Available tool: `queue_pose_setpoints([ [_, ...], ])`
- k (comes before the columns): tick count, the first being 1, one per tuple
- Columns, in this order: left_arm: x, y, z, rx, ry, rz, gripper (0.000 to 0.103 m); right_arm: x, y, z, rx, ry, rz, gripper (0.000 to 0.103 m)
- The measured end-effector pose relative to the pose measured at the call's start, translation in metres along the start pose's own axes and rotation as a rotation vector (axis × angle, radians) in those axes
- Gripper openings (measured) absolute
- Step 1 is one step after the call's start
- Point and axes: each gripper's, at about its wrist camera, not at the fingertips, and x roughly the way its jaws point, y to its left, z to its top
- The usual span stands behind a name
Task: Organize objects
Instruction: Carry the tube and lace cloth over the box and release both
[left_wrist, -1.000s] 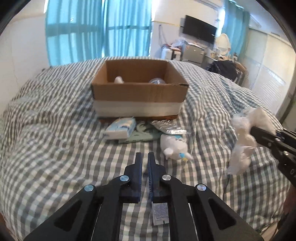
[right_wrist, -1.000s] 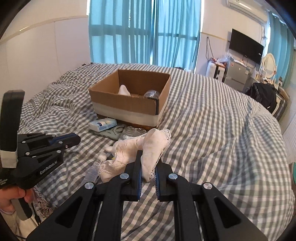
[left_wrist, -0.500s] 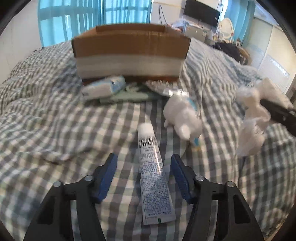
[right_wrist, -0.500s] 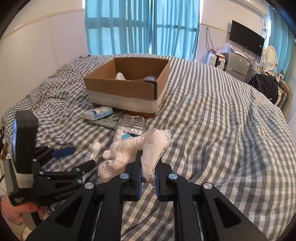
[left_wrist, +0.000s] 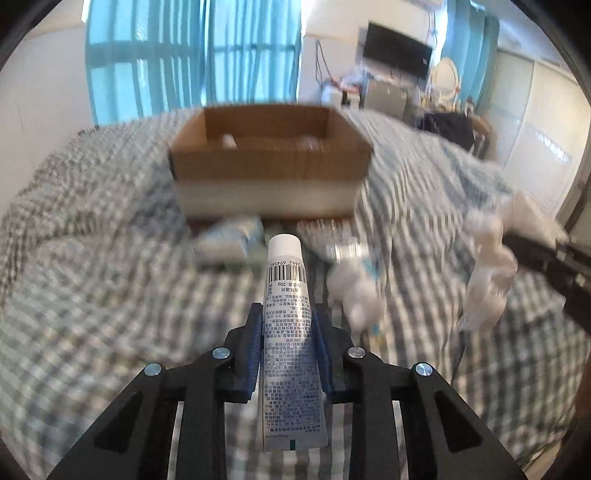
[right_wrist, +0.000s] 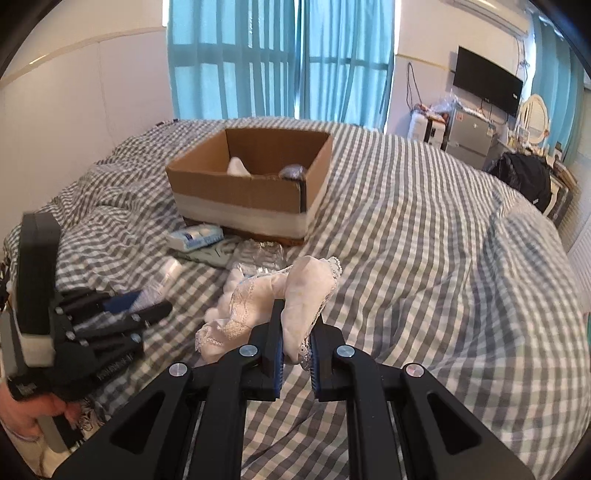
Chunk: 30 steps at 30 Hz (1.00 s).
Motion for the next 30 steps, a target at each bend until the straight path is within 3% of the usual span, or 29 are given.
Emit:
queue_pose_setpoints([
  [6,-0.028,0.015,0.057,-0.013,-0.119,0.008,0.026,-0.024,0.007,0.044,-0.06,-0.103,0.008,0.01],
  [14,-0.024,0.028,0.129,-0.006,-0.212,0.029,0.026,-0.022,0.017,0.126,-0.113,-0.235,0.042,0.01],
  [21,0.016,0.037,0.179,0.004,-0.216,0.042,0.026,0.029,0.012,0.188,-0.092,-0.248,0.079,0.01],
  [30,0.102,0.04,0.197,0.05,-0.126,0.052,0.026,0.141,0.004,0.217,-0.047,-0.133,0.109,0.01],
])
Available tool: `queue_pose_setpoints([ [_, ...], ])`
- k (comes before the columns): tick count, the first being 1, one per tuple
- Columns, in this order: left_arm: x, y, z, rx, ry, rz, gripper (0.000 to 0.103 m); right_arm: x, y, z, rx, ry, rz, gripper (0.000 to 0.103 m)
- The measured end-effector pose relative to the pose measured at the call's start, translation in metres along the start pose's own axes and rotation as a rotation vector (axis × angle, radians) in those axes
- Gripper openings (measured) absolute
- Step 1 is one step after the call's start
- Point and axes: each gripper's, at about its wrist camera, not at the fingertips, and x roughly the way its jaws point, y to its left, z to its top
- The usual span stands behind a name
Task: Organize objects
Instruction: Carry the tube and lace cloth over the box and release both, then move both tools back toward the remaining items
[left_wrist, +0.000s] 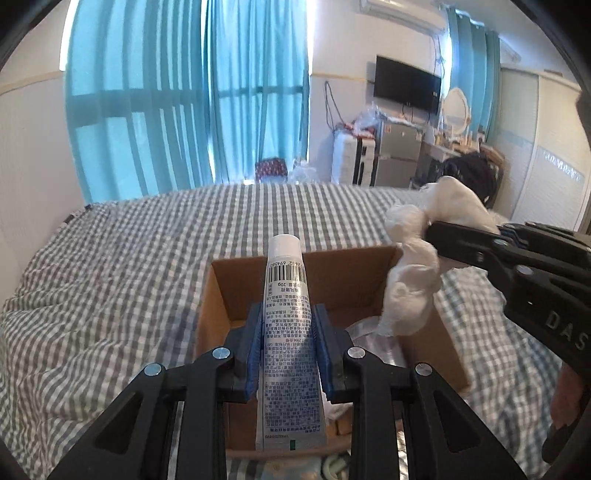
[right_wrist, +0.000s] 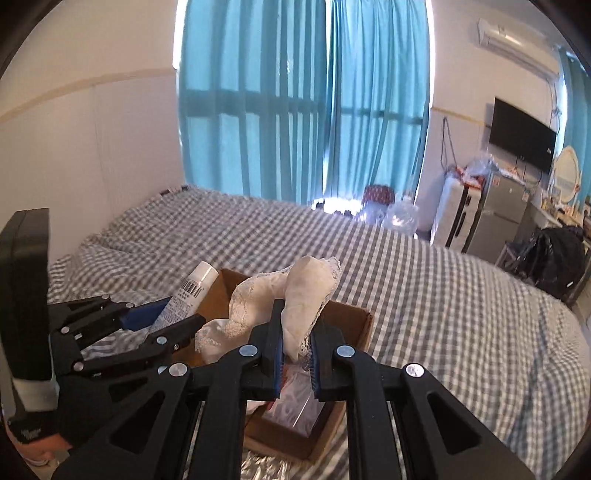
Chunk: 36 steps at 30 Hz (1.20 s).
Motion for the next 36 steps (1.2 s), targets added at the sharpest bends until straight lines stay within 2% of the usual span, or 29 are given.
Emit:
queue_pose_setpoints([
  [5,0.032,0.004,-0.013,0.002,0.06,-0.008,0.026,0.046,-0.007,-0.012,0.016,0.071,0.01,0.01],
  [9,0.042,0.005,-0.021,-0.001,0.077,-0.005,0.027,0.058,-0.011,-0.026,0.03,0.104,-0.005,0.011],
  [11,0.042,0.005,-0.023,0.002,0.083,-0.003,0.029,0.057,-0.016,-0.028,0.045,0.107,0.0,0.014],
  [12,0.041,0.005,-0.023,0.001,0.086,0.001,0.031,0.055,-0.017,-0.027,0.055,0.105,0.003,0.019],
  [13,0.038,0.004,-0.023,0.0,0.088,0.001,0.037,0.051,-0.019,-0.026,0.064,0.1,0.007,0.026],
  [14,0.035,0.003,-0.023,-0.004,0.086,0.002,0.051,0.047,-0.019,-0.024,0.072,0.093,0.009,0.03],
  [16,0.023,0.005,-0.022,-0.025,0.069,0.005,0.064,0.034,-0.021,-0.02,0.082,0.071,0.004,0.04],
  [17,0.015,0.006,-0.022,-0.036,0.055,-0.007,0.067,0.026,-0.022,-0.016,0.084,0.058,0.001,0.041],
  [19,-0.001,0.007,-0.019,-0.045,0.041,-0.015,0.07,0.009,-0.021,-0.009,0.083,0.034,-0.004,0.05],
  [21,-0.016,0.007,-0.016,-0.046,0.025,0.004,0.079,-0.012,-0.019,-0.003,0.079,0.01,-0.016,0.057],
  [23,-0.038,0.007,-0.014,-0.045,-0.011,0.023,0.091,-0.034,-0.017,0.003,0.069,-0.013,-0.029,0.059],
  [26,-0.073,0.007,-0.01,-0.054,-0.07,0.033,0.1,-0.073,-0.011,0.009,0.058,-0.061,-0.054,0.07],
  [29,-0.108,0.007,-0.01,-0.049,-0.124,0.035,0.103,-0.114,-0.004,0.009,0.043,-0.112,-0.076,0.078],
  [31,-0.128,0.006,-0.012,-0.028,-0.15,0.059,0.103,-0.137,0.001,0.003,0.028,-0.131,-0.089,0.088],
  [36,-0.164,0.012,-0.023,-0.02,-0.189,0.097,0.103,-0.176,0.015,-0.015,0.019,-0.148,-0.123,0.094],
])
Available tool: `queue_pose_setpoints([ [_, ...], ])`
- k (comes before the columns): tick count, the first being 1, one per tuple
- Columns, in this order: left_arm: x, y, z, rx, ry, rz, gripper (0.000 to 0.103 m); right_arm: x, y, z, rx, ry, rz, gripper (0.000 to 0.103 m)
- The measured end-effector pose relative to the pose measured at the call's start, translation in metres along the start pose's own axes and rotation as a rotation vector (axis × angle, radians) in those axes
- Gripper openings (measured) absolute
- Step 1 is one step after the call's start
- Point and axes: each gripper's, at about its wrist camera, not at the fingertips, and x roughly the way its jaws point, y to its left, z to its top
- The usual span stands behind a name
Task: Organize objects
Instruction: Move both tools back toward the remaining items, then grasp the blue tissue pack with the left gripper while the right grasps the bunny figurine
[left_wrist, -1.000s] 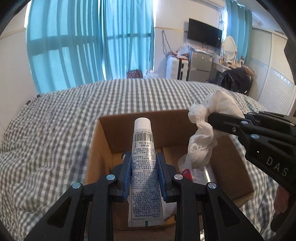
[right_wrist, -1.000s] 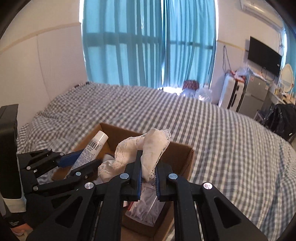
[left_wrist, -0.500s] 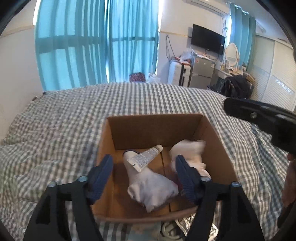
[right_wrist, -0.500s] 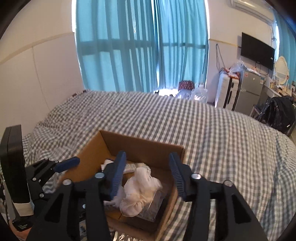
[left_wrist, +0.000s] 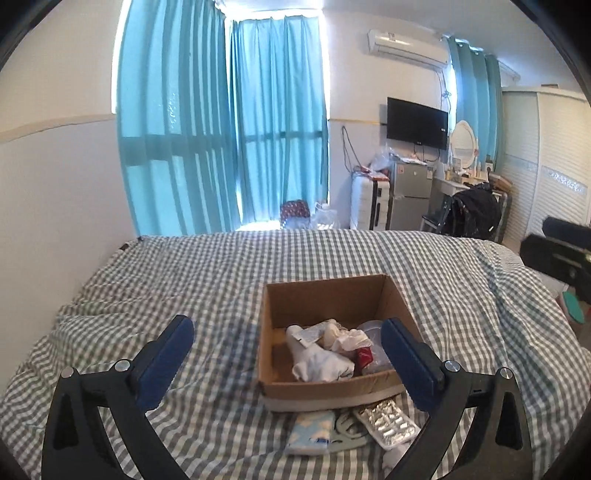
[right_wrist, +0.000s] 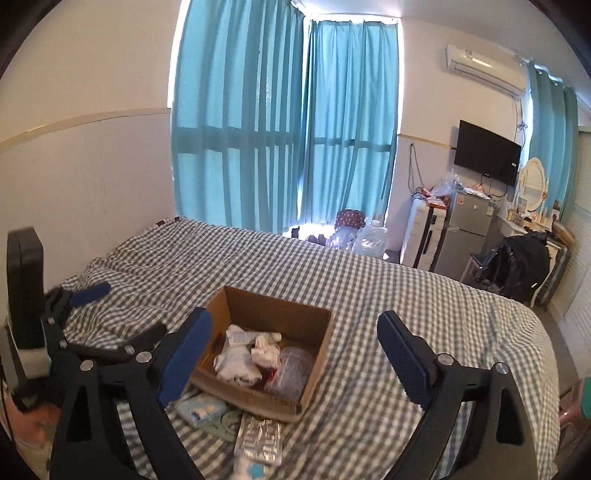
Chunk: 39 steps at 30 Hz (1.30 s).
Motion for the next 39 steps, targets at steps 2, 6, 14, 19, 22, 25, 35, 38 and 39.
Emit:
queue_pose_setpoints([
  [2,-0.011,0.003,-0.006,-0.006,-0.004,0.009,0.103,-0.009,0.003,-0.006,0.008,-0.004,-0.012,0.098],
  [6,-0.021,0.006,-0.023,-0.02,-0.003,0.026,0.103,-0.015,0.009,-0.029,0.021,0.009,-0.026,0.099],
  [14,-0.009,0.009,-0.092,-0.103,0.06,0.064,0.103,0.016,0.014,-0.102,0.056,0.114,-0.069,0.099],
  [19,0.022,0.006,-0.137,-0.123,0.159,0.076,0.103,0.053,0.015,-0.145,0.08,0.229,-0.058,0.099],
  [22,0.039,0.001,-0.154,-0.093,0.203,0.081,0.103,0.076,0.02,-0.169,0.081,0.302,-0.048,0.099],
  [25,0.049,-0.002,-0.167,-0.056,0.229,0.092,0.103,0.093,0.028,-0.19,0.068,0.37,-0.017,0.099],
  [35,0.063,0.005,-0.18,-0.078,0.283,0.093,0.103,0.129,0.036,-0.23,0.093,0.521,0.099,0.063],
  [38,0.062,0.002,-0.18,-0.062,0.281,0.099,0.103,0.13,0.039,-0.235,0.094,0.546,0.132,0.05],
  [39,0.061,0.0,-0.18,-0.056,0.278,0.101,0.103,0.127,0.04,-0.236,0.081,0.548,0.129,0.048],
])
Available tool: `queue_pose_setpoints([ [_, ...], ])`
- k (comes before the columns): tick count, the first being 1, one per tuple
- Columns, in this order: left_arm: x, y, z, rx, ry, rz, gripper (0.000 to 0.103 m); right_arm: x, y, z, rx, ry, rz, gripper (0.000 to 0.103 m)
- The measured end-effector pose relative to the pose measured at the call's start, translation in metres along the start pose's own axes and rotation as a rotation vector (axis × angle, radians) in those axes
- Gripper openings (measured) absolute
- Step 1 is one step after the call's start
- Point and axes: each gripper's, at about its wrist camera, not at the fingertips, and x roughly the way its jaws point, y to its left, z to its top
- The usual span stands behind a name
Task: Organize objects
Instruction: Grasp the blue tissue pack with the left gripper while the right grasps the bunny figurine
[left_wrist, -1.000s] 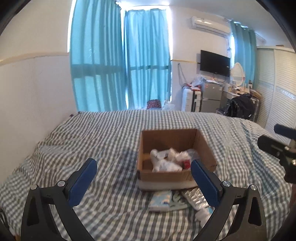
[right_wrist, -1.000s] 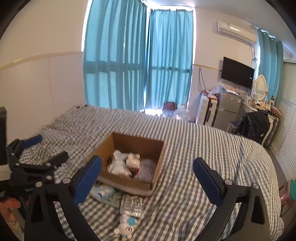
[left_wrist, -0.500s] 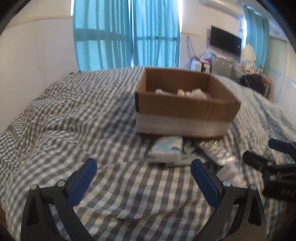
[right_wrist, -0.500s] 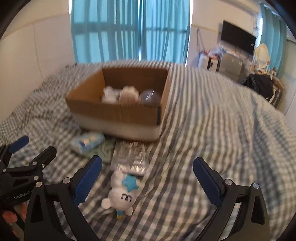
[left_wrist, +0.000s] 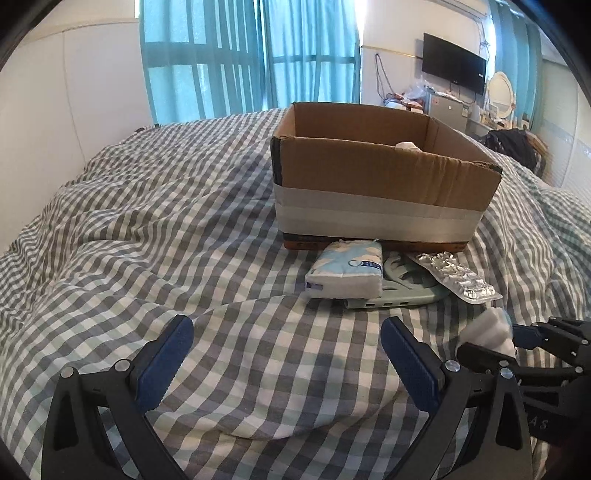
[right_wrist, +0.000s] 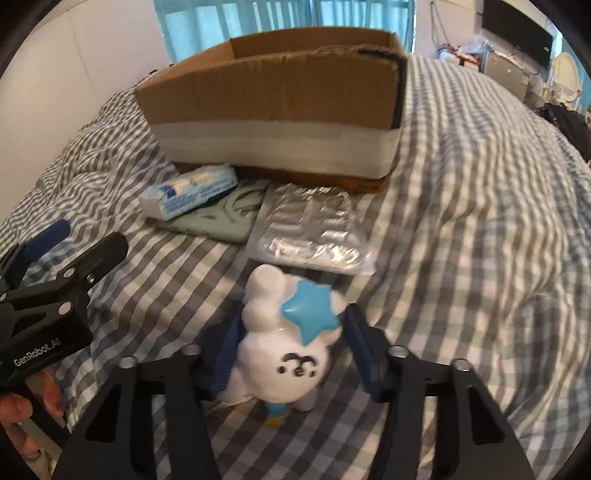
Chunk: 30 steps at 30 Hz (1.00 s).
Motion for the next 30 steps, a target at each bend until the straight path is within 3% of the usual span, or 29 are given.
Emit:
queue_pose_setpoints([
  [8,-0.003,-0.011,0.008,-0.012,0.013,-0.05,0.103,-0.045,-0.008,-0.009,-0.03,-0.087,-0.04,0.048],
  [13,0.002,-0.023,0.03,-0.012,-0.003,-0.107,0.103,-0.068,-0.027,0.004,0.001,-0.146,-0.074,0.048],
  [19,0.037,-0.031,0.053,-0.004,0.028,-0.147,0.103,-0.075,-0.039,0.03,0.007,-0.194,-0.1,0.048],
  [25,0.079,-0.024,0.059,-0.052,0.108,-0.202,0.102,-0.064,-0.048,0.039,0.017,-0.194,-0.099,0.048],
  [28,0.093,-0.023,0.055,-0.05,0.153,-0.227,0.09,-0.055,-0.053,0.036,0.025,-0.173,-0.091,0.048],
  [29,0.097,-0.023,0.053,-0.049,0.17,-0.231,0.077,-0.053,-0.053,0.036,0.027,-0.167,-0.09,0.048],
  [30,0.101,-0.023,0.051,-0.049,0.189,-0.237,0.07,-0.05,-0.054,0.035,0.03,-0.161,-0.089,0.048],
])
